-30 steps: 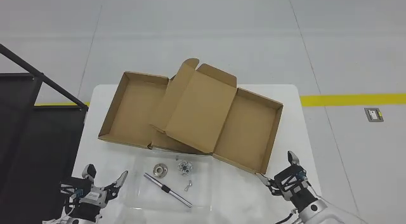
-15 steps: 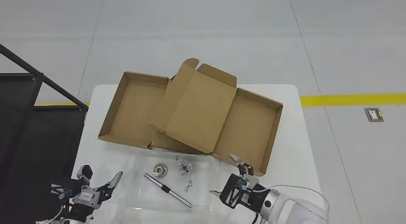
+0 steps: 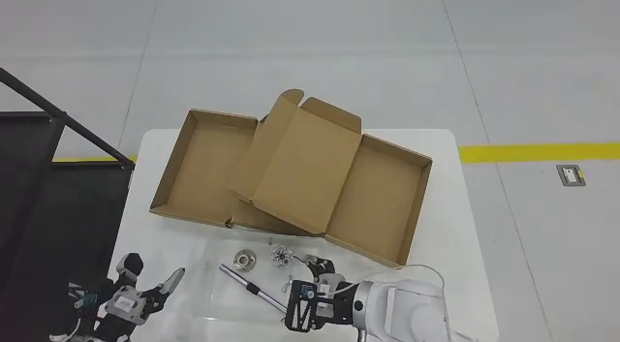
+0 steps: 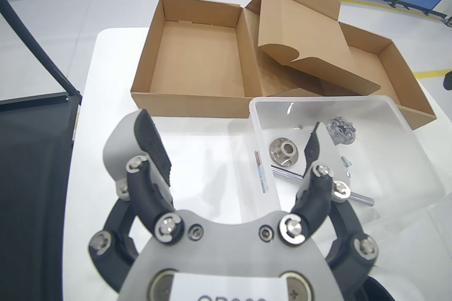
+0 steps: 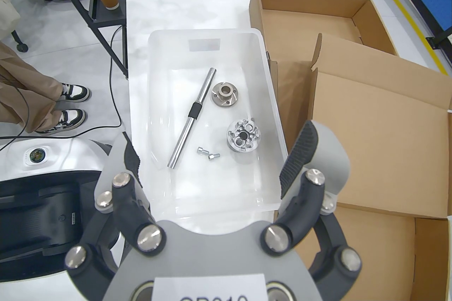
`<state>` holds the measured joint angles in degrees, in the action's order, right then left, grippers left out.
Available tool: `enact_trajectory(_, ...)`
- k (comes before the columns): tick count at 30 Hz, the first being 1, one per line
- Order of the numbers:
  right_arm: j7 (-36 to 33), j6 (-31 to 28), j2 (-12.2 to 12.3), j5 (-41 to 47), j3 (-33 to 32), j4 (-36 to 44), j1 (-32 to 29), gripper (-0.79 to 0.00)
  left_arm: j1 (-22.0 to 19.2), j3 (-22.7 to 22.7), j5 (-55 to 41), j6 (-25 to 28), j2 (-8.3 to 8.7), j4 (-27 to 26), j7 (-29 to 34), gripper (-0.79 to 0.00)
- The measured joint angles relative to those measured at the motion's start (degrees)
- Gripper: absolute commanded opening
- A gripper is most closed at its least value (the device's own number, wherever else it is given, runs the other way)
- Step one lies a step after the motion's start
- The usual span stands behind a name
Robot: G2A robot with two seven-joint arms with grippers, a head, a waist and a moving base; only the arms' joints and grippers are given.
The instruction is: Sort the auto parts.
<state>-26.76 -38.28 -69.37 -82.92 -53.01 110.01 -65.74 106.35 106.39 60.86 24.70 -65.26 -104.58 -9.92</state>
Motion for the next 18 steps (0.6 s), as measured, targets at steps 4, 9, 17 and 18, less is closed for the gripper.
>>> enact_trajectory(4, 0.0, 0.0, 0.0, 0.0, 0.0, 0.0, 0.0, 0.000, 0.0, 0.0, 0.0, 0.0, 0.00, 0.0, 0.0, 0.000)
enact_trajectory(9, -2.9, 0.3, -0.7, -4.2, 3.8, -1.1, 2.1, 0.000, -0.3, -0.1, -1.0, -0.3, -0.07, 0.0, 0.4, 0.000)
enact_trajectory(17, -17.2, 3.7, -5.7, -4.3, 16.4, -9.1, 15.3, 0.000, -0.8, 0.8, -5.0, 0.0, -0.16, 0.3, 2.8, 0.000)
enact_trajectory(18, -18.4, 4.2, -6.4, -3.7, 17.5, -10.4, 16.6, 0.000, -0.8, 0.8, -5.1, 0.0, -0.16, 0.3, 2.9, 0.000)
